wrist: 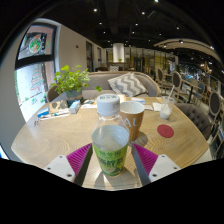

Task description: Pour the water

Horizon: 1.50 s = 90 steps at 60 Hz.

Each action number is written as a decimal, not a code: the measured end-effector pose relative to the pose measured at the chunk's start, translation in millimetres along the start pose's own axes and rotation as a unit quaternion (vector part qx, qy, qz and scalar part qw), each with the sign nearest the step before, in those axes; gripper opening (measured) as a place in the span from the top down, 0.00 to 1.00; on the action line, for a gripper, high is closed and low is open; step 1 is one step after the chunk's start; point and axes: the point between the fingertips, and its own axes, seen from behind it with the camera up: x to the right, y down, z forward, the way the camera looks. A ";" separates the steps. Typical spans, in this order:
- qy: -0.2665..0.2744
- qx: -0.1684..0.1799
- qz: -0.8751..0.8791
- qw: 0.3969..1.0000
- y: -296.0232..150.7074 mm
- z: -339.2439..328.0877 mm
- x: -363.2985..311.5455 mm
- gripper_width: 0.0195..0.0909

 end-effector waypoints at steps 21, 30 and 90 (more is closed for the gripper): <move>-0.001 0.033 -0.028 0.999 -7.8 9.9 0.3 0.72; -0.019 0.035 -0.036 0.999 -22.8 1.5 -12.8 0.75; -0.320 -0.086 0.773 0.541 -196.9 52.9 -86.7 0.76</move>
